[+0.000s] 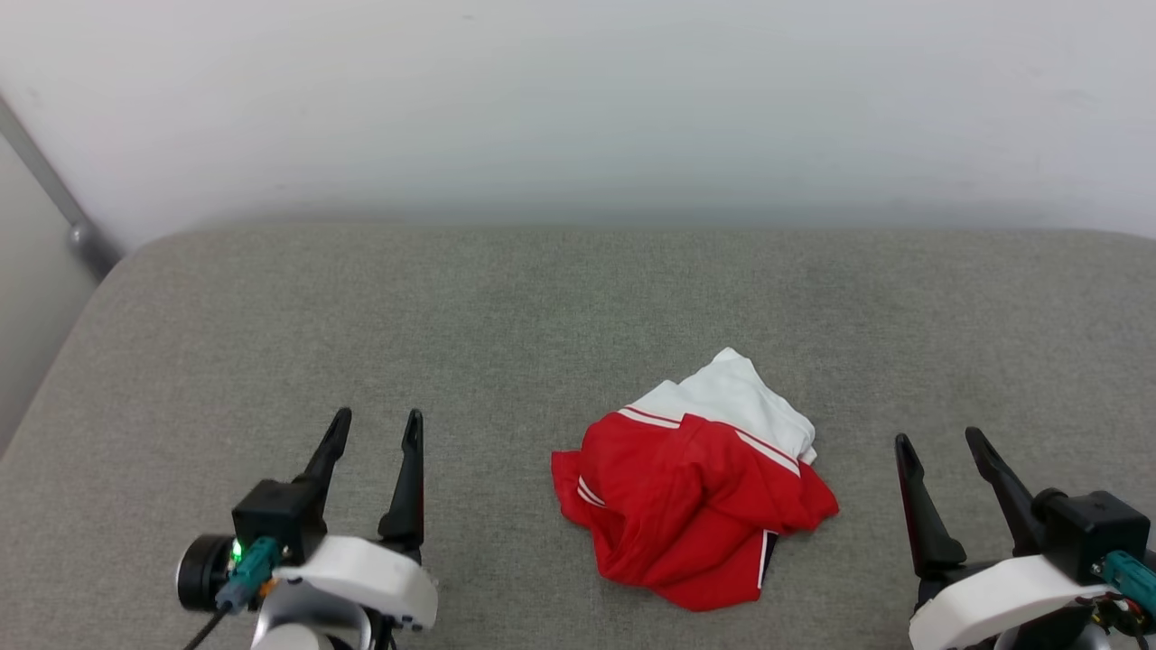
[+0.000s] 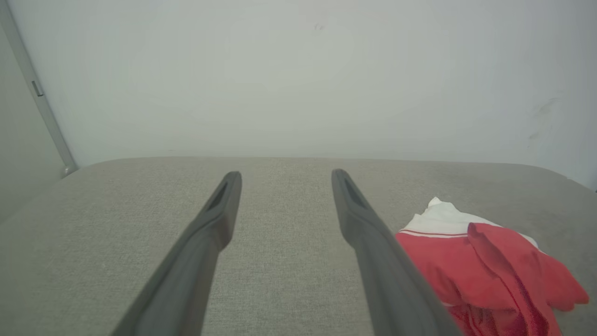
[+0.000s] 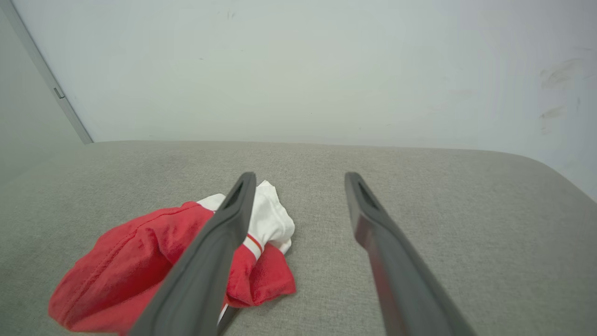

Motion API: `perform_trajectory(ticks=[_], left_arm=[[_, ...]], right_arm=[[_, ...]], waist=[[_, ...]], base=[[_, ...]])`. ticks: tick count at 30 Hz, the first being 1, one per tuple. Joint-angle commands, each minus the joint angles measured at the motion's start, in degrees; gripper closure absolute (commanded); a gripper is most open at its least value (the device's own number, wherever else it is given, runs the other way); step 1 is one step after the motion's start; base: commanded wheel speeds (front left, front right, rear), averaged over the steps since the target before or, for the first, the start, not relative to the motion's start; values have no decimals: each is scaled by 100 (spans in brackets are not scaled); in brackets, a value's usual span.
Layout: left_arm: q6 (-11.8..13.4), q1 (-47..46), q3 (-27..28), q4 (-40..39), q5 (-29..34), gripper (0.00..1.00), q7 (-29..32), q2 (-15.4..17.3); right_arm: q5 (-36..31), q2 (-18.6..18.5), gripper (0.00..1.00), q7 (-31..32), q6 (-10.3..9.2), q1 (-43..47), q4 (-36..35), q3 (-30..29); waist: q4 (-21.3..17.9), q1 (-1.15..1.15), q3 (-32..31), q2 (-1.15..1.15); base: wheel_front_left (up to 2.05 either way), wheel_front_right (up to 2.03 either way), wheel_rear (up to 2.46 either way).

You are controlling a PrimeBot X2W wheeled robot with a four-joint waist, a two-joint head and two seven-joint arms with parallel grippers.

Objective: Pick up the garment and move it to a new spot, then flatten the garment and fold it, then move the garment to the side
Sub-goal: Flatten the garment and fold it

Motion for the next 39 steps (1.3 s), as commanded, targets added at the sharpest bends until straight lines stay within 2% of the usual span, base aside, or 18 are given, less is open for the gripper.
perform_trajectory(ticks=[1,5,9,14,20,24,29,33,34,35,36,37,39], left_arm=[[-8,-163,-14,-57,-1,0,40,41],[-179,-677,-156,-127,90,0,274,82],[-528,-1499,-391,10,99,0,717,66],[-1062,-2503,-710,531,-58,0,1512,-11],[-1459,-3243,-1122,1286,-339,0,2546,-81],[-1572,-3489,-1479,1714,-541,0,3195,18],[-1613,-3645,-1983,2147,-729,0,3694,165],[-1622,-3580,-2725,2278,-1101,0,4247,321],[-1624,-3553,-2884,2289,-1183,22,4346,377],[-1624,-3552,-3039,2290,-1257,55,4413,425],[-1626,-3550,-3181,2279,-1332,66,4456,451],[-1626,-3560,-3308,2269,-1386,100,4461,476],[-1625,-3605,-3518,2270,-1441,100,4404,566]], right_arm=[[-38,5,0,22,-2,-74,-43,15],[-64,4,0,8,-2,-193,-109,43],[-117,5,0,28,-2,-375,-164,56],[-149,5,0,-18,-2,-610,-170,104],[-47,5,0,-135,-2,-766,-49,80],[-10,6,0,-226,-2,-822,54,116],[73,6,0,-308,-2,-901,201,161],[113,5,0,-366,-2,-954,306,162],[122,5,0,-381,-2,-974,324,168],[129,5,0,-379,-2,-985,346,176],[127,6,0,-392,-2,-999,367,183],[136,5,0,-406,-2,-1008,385,184],[153,5,0,-419,-2,-1013,432,196]], waist=[[-13,0,76,0],[-60,0,340,0],[-160,0,705,0],[-397,0,1135,0],[-696,0,1481,0],[-837,0,1633,0],[-947,0,1746,0],[-980,0,1769,0],[-984,0,1770,0],[-988,0,1768,0],[-989,0,1766,0],[-988,0,1763,0],[-989,0,1725,0]], base=[[0,0,0],[0,0,0],[0,0,0],[0,0,0],[0,0,0],[0,0,0],[0,0,0],[0,0,0],[0,0,0],[0,0,0],[0,0,0],[0,0,0],[0,0,0]])
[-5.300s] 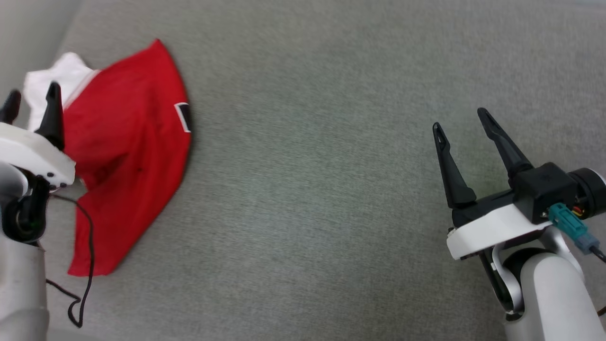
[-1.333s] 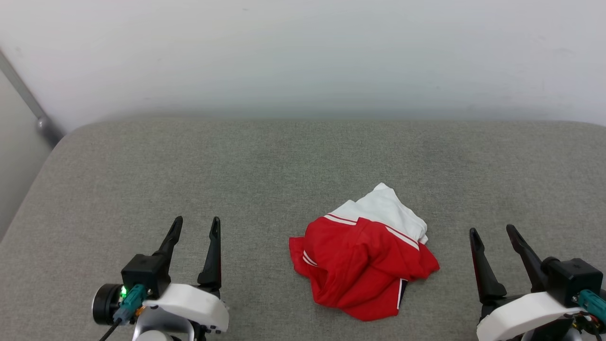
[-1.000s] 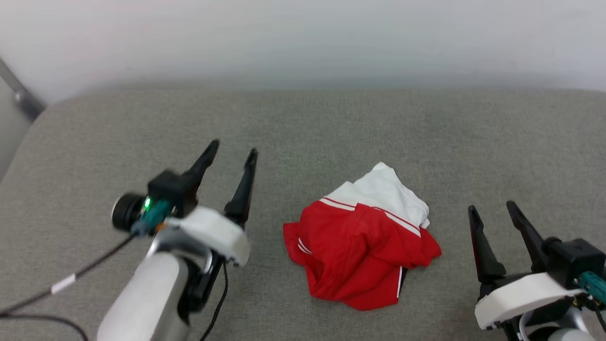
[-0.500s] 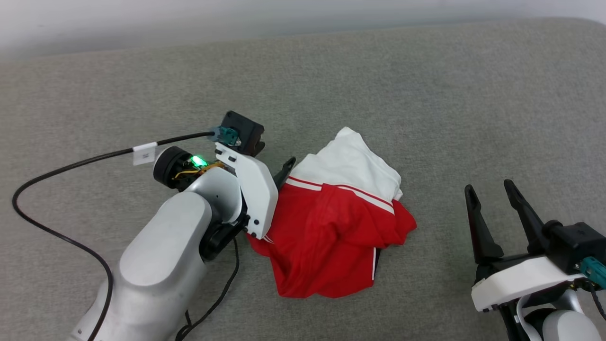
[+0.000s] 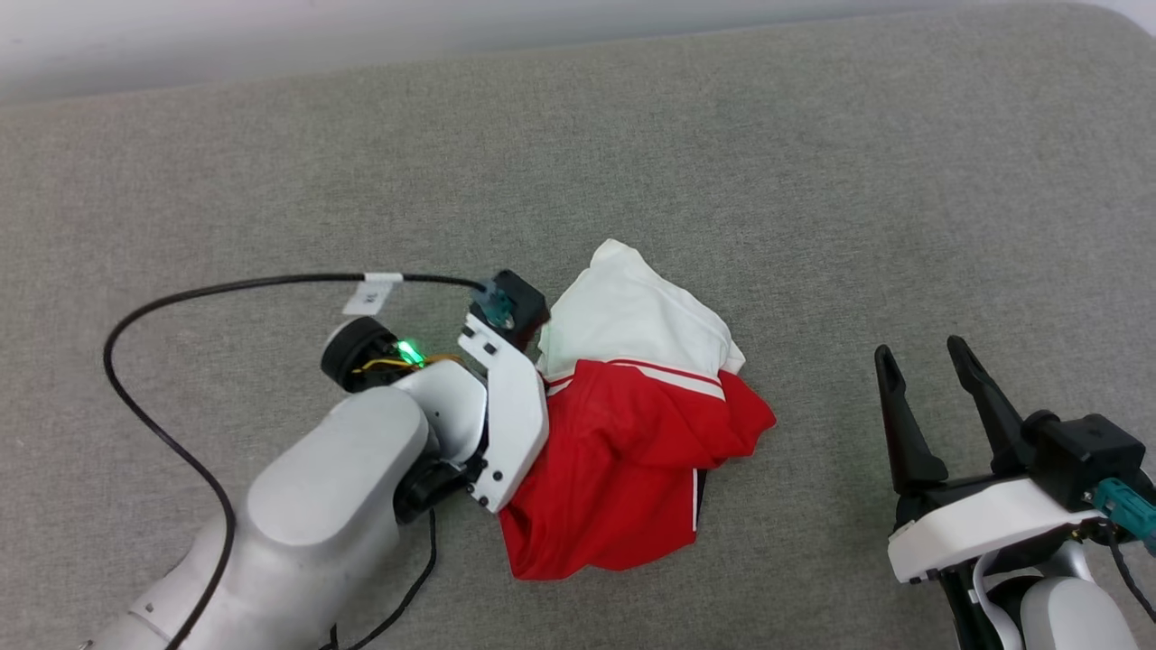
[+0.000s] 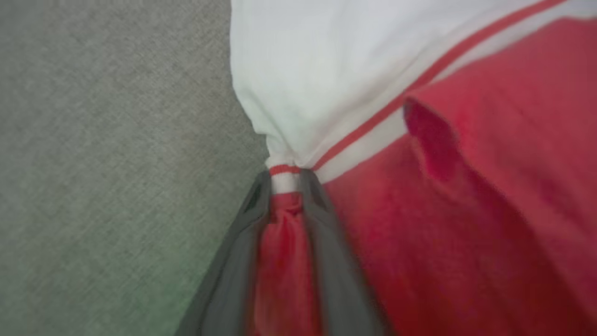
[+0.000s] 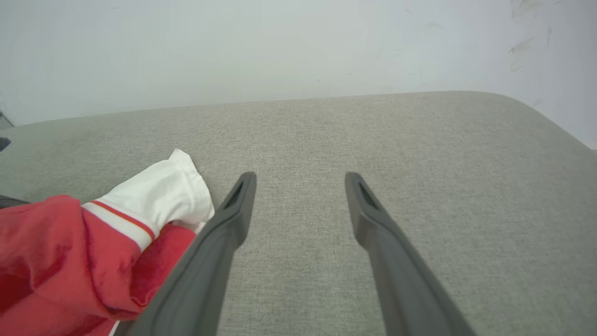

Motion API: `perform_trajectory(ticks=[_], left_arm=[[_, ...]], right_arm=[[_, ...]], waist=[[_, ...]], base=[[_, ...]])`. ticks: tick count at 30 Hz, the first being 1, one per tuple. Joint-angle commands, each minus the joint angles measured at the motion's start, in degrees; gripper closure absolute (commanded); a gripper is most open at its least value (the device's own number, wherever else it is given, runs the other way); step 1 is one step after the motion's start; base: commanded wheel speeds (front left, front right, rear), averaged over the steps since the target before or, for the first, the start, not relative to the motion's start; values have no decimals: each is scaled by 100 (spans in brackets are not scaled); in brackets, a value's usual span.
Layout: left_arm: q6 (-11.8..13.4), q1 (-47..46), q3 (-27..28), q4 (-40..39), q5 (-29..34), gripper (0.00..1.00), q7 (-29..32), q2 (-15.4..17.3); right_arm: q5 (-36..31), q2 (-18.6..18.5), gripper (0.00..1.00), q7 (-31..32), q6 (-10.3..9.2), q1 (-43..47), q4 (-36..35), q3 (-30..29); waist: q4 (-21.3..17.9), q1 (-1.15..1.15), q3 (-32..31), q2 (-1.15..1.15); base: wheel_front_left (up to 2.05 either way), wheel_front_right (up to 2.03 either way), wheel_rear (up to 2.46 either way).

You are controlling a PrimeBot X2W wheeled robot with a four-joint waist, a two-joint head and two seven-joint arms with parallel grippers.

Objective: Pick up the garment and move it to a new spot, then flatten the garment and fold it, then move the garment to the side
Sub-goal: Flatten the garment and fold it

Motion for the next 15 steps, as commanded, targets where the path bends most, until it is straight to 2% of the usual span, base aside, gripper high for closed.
perform_trajectory(ticks=[1,4,7,13,14,15], left_arm=[[-21,252,-300,168,-13,100,5,95],[14,21,-223,194,138,100,-467,122],[198,-220,-10,100,276,100,-1056,102],[741,-76,537,-490,285,100,-1967,362],[741,-76,537,-490,285,100,-1967,362],[981,154,722,-773,217,100,-2138,523]], right_arm=[[33,5,0,-35,-2,-61,45,12],[26,5,0,-37,-2,-25,98,-21],[17,6,0,-10,-2,24,118,-69],[-75,4,0,95,-2,102,85,-142],[-75,4,0,95,-2,102,85,-142],[-119,5,0,134,-2,134,51,-184]], waist=[[4,-1,-50,0],[62,-1,-148,0],[185,-1,-250,0],[481,-1,-552,0],[481,-1,-552,0],[584,-1,-630,0]], base=[[0,0,0],[0,0,0],[0,0,0],[0,0,0],[0,0,0],[0,0,0]])
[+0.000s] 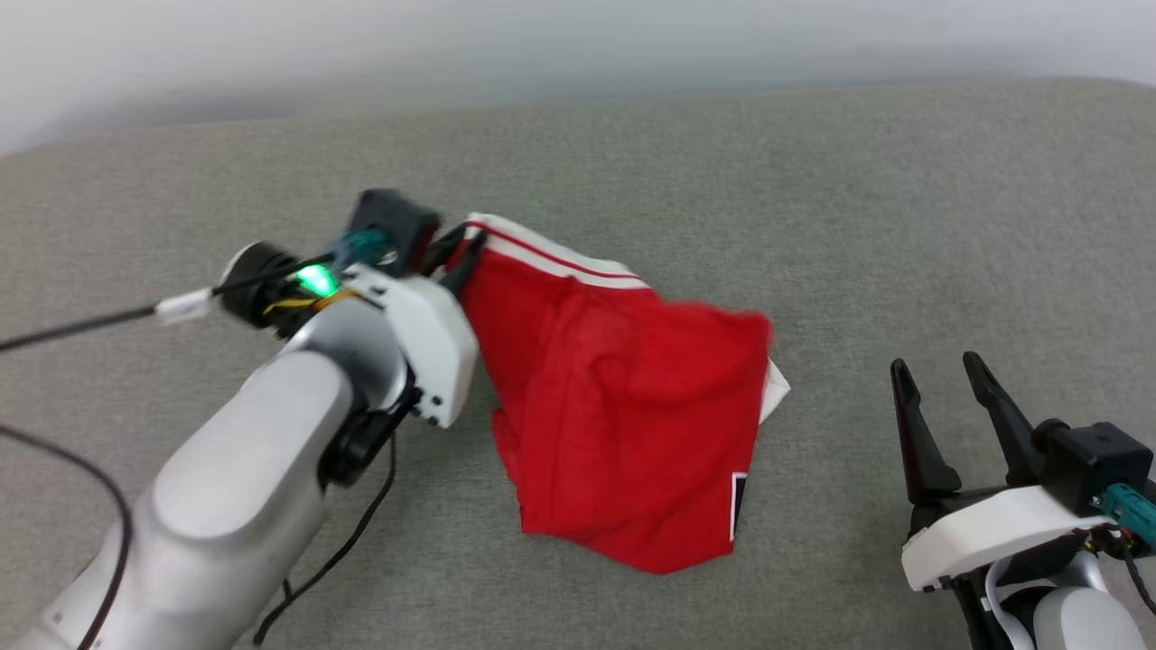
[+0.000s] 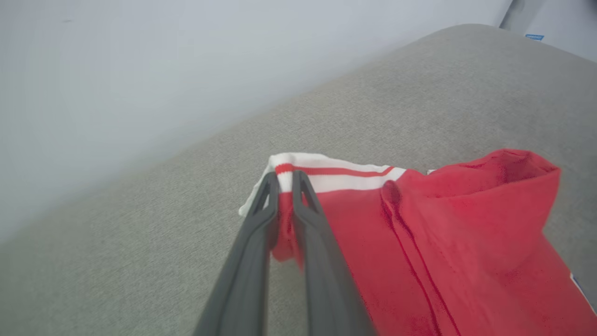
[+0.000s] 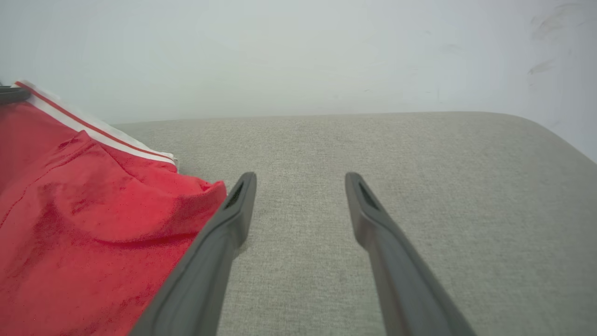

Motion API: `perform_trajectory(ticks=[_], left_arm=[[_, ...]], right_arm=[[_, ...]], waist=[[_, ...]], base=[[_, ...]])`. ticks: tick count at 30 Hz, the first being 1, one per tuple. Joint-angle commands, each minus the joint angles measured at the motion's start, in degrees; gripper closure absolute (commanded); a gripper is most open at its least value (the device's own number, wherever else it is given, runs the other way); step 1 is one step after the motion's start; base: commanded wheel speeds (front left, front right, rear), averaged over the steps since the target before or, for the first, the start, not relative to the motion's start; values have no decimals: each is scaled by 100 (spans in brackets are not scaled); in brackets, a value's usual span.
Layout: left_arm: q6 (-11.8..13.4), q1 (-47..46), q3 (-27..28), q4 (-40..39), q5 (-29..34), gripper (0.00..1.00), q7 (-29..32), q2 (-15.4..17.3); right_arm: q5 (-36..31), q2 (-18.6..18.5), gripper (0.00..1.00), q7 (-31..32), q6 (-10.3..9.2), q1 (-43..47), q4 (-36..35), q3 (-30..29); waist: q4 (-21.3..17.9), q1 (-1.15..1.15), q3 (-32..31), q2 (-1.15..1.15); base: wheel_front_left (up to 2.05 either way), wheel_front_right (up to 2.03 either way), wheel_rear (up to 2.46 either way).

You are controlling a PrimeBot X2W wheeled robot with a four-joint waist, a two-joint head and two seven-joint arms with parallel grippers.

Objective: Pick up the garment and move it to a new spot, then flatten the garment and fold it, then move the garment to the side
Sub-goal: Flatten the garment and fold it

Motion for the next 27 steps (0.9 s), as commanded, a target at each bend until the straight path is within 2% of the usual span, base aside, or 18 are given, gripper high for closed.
perform_trajectory(ticks=[1,2,3,5,6,7,8,10,13,17,18,19,20,27], left_arm=[[20,127,0,15,-30,100,-14,29],[157,279,107,-127,-94,100,-82,108],[447,679,325,-432,-234,100,-215,278],[777,1180,547,-711,-407,100,-330,467],[936,1468,651,-834,-519,100,-366,536],[936,1468,651,-834,-519,100,-366,536],[1234,2080,833,-1078,-746,100,-431,655],[1495,2649,953,-1245,-936,100,-489,745],[1780,3467,1056,-1373,-1235,100,-563,744],[1895,4003,1120,-1458,-1485,100,-644,651],[1903,4105,1115,-1465,-1501,68,-684,633],[1913,4184,1101,-1470,-1517,9,-727,605],[1918,4228,1099,-1476,-1509,0,-788,579],[1912,4012,1269,-1573,-1155,0,-1564,538]], right_arm=[[-32,4,0,3,-2,49,-24,-5],[-31,2,0,38,-2,70,-37,-33],[-58,3,0,72,-2,101,-71,-63],[-72,3,0,99,-2,124,-96,-101],[-71,3,0,105,-2,138,-113,-113],[-71,3,0,105,-2,138,-113,-113],[-70,3,0,125,-2,171,-145,-137],[-59,3,0,128,-2,234,-163,-175],[-48,3,0,150,-2,298,-179,-238],[-54,3,0,173,-2,403,-195,-289],[-58,3,0,178,-2,430,-207,-315],[-73,3,0,195,-2,459,-218,-335],[-84,3,0,215,-2,495,-225,-343],[-139,3,0,360,-2,699,-331,-338]], waist=[[114,0,-108,0],[159,0,-139,0],[226,0,-198,0],[282,0,-241,0],[299,0,-263,0],[299,0,-263,0],[326,0,-289,0],[353,0,-324,0],[370,0,-384,0],[391,0,-475,0],[404,0,-506,0],[416,0,-540,0],[425,0,-583,0],[455,0,-898,0]], base=[[0,0,0],[0,0,0],[0,0,0],[0,0,0],[0,0,0],[0,0,0],[0,0,0],[0,0,0],[0,0,0],[0,0,0],[0,0,0],[0,0,0],[0,0,0],[0,0,0]])
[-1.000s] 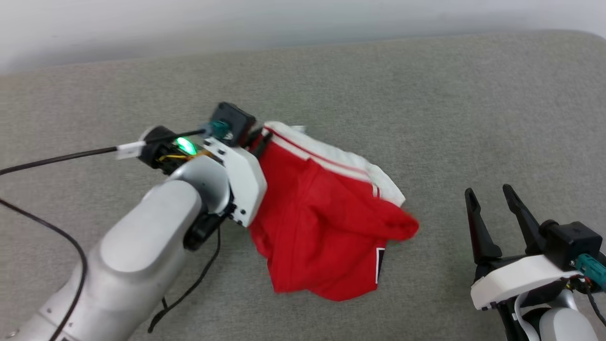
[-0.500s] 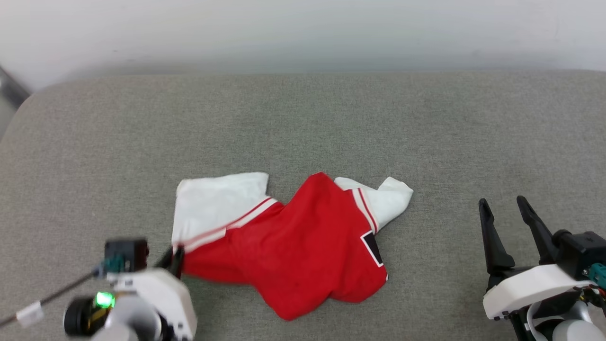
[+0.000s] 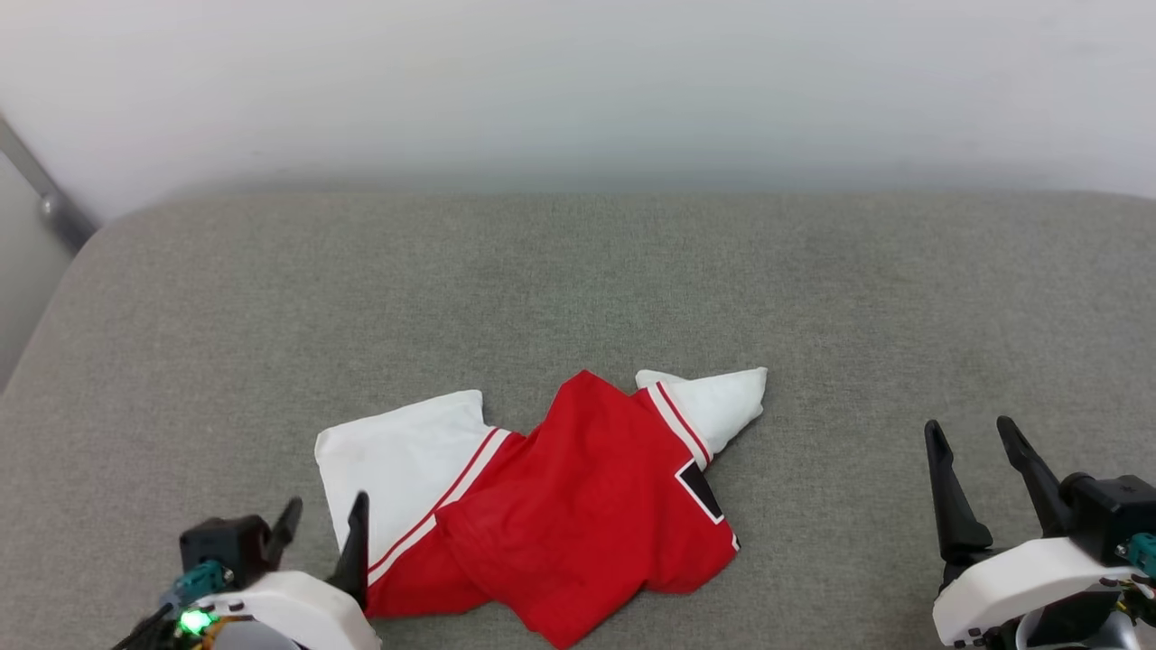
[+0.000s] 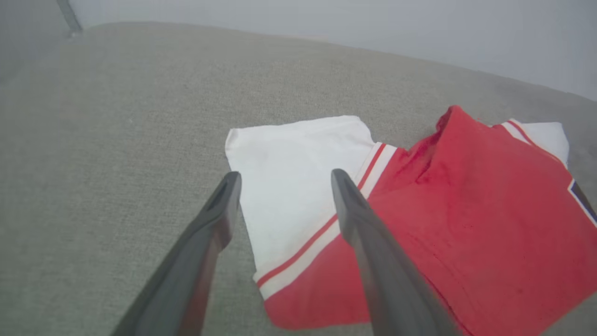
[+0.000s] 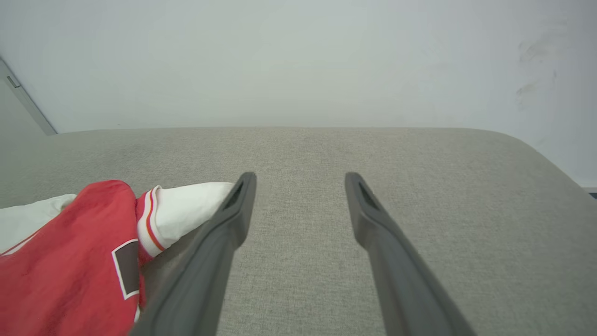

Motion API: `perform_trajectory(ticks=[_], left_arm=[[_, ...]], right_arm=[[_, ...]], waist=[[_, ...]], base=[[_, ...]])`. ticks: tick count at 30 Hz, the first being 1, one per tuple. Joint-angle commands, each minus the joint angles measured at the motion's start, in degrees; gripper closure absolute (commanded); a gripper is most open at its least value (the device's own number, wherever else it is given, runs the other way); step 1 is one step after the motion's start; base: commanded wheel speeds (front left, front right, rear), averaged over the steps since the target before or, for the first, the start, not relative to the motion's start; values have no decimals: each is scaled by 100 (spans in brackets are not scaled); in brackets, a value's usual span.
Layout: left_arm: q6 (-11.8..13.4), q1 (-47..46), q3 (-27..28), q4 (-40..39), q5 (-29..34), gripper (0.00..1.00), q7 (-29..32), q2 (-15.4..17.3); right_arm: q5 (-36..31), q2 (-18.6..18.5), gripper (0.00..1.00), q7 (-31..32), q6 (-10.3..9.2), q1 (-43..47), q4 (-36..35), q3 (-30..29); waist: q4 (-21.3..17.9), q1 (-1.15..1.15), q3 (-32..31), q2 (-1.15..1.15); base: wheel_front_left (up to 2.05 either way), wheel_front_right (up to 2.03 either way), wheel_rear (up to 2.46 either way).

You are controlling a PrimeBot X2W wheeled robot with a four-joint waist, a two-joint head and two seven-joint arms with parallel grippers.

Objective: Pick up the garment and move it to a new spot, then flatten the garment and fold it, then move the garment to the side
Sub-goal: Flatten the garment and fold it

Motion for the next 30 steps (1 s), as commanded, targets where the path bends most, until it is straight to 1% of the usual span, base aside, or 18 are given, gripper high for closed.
perform_trajectory(ticks=[1,4,6,8,10,14,18,20,26,30], left_arm=[[-5,-63,21,-20,37,0,-45,31],[-19,-187,56,-97,206,0,-265,86],[-40,-273,33,-132,295,0,-307,129],[-88,-393,-14,-174,351,0,-266,154],[-204,-547,-121,-198,404,0,-116,210],[-637,-989,-483,-230,404,0,480,245],[-1209,-1443,-953,-115,314,0,1309,243],[-1423,-1612,-1131,0,246,0,1663,212],[-1936,-2010,-1569,403,97,0,2508,101],[-2159,-2168,-1773,640,47,0,2843,5]], right_arm=[[-38,3,0,18,-2,60,-32,4],[-34,3,0,62,-2,106,-95,24],[-27,3,0,83,-2,125,-140,49],[-19,3,0,110,-2,145,-189,52],[-8,3,0,125,-2,168,-224,63],[5,3,0,152,-2,163,-266,80],[3,3,0,161,-2,83,-278,146],[2,3,0,162,-2,48,-276,183],[35,4,0,119,-2,-51,-230,214],[76,3,0,74,-2,-109,-160,202]], waist=[[-1,1,-54,0],[-9,1,-132,0],[-11,1,-163,0],[-5,1,-171,0],[-2,1,-175,0],[6,1,-133,0],[-47,1,-35,0],[-90,1,32,0],[-239,1,265,0],[-308,1,387,0]], base=[[0,0,0],[0,0,0],[0,0,0],[0,0,0],[0,0,0],[0,0,0],[0,0,0],[0,0,0],[0,0,0],[0,0,0]])
